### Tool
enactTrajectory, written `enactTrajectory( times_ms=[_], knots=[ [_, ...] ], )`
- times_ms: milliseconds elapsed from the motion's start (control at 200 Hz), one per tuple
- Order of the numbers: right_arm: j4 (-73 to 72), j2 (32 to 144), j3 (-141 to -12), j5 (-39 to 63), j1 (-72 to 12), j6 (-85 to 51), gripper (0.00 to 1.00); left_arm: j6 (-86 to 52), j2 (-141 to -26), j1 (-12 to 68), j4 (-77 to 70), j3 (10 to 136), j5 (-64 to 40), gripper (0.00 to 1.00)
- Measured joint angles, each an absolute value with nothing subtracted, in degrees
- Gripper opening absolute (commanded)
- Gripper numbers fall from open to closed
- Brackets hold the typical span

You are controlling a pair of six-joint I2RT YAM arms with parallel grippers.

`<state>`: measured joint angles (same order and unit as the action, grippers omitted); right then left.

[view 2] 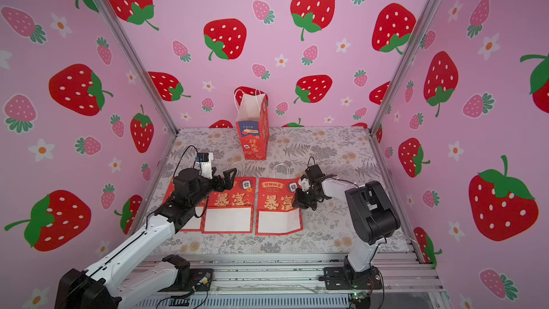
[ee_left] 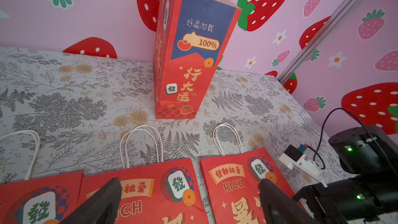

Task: Put away the paper bag
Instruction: Place the paper bag at the center of the board.

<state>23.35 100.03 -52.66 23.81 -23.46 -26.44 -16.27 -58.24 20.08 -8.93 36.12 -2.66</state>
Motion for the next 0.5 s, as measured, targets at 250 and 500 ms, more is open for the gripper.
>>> enactTrajectory(
  times_ms=[250,500],
  knots=[
    [22.9,100.8,-53.0,25.7,-23.5,-25.7,0.15,-16.3,-59.1,20.1,-9.0,36.1,-3.2,0.99],
    [23.1,100.3,-53.0,26.3,-23.5,-25.4,0.47,-16.3,-59.6,20.1,-9.1,36.1,-3.6,0.99]
  ],
)
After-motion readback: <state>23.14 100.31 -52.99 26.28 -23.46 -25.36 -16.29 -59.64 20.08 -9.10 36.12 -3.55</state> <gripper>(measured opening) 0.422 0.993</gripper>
